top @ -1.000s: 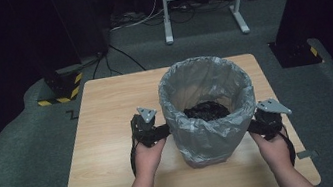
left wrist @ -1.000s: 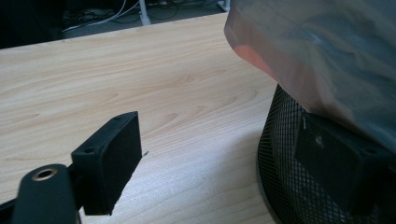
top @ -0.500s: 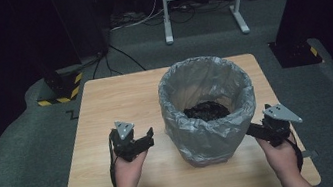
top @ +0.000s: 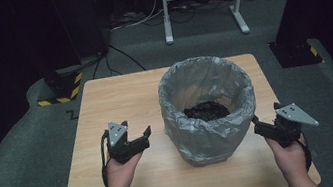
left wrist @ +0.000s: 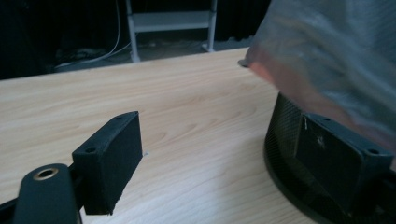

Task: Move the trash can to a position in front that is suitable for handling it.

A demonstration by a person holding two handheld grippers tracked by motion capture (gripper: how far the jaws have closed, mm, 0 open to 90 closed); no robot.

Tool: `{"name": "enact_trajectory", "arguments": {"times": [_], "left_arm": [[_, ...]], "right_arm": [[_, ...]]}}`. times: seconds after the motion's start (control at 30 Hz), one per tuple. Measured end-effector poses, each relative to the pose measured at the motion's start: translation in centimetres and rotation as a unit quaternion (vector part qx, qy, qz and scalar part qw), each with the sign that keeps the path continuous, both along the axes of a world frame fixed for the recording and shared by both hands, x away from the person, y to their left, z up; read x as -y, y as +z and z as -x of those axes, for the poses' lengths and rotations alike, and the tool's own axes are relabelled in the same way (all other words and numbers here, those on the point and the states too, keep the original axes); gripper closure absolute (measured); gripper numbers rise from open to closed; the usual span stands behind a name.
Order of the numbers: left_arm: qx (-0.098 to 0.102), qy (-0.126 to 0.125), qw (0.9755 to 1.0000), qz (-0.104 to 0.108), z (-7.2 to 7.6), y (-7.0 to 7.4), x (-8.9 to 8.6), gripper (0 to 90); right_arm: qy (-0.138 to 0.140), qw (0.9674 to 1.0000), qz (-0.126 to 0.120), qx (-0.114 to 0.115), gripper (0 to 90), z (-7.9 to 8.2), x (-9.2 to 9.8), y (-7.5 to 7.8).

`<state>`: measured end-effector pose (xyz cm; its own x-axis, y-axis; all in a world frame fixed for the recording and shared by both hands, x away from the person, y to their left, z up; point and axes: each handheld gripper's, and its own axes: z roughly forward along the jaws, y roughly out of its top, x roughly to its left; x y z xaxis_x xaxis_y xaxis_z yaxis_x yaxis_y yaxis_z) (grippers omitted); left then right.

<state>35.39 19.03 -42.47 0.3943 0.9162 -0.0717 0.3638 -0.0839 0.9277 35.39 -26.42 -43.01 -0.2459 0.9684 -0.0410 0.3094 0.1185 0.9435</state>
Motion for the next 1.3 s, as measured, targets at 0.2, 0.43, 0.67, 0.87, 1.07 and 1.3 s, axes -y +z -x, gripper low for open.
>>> {"name": "enact_trajectory", "arguments": {"times": [0.2,0.43,0.67,0.87,1.07,1.3], "left_arm": [[-0.003,-0.015,0.9998,0.011,0.1,0.2,0.2,14.5],[0.026,-0.006,0.9996,0.011,1.0,1.0,-0.2,14.8],[0.059,0.004,0.9982,0.011,1.8,1.9,-0.1,15.0],[0.091,-0.005,0.9955,0.027,2.6,2.9,0.0,16.6],[0.120,-0.010,0.9920,0.036,3.5,3.8,0.2,18.3],[0.142,-0.015,0.9888,0.045,4.2,4.6,0.6,16.8]], "right_arm": [[0.009,0.9998,-0.008,0.018,14.2,0.6,0.2,0.4],[0.015,0.9985,-0.017,0.050,14.2,1.6,0.1,1.8],[0.017,0.9967,-0.021,0.077,14.2,2.3,0.1,3.0],[0.021,0.9950,-0.021,0.095,14.2,2.8,0.0,3.8],[0.025,0.9930,-0.025,0.112,14.3,3.5,-0.3,4.6],[0.031,0.9898,-0.029,0.136,14.3,4.3,-0.7,5.7]]}}
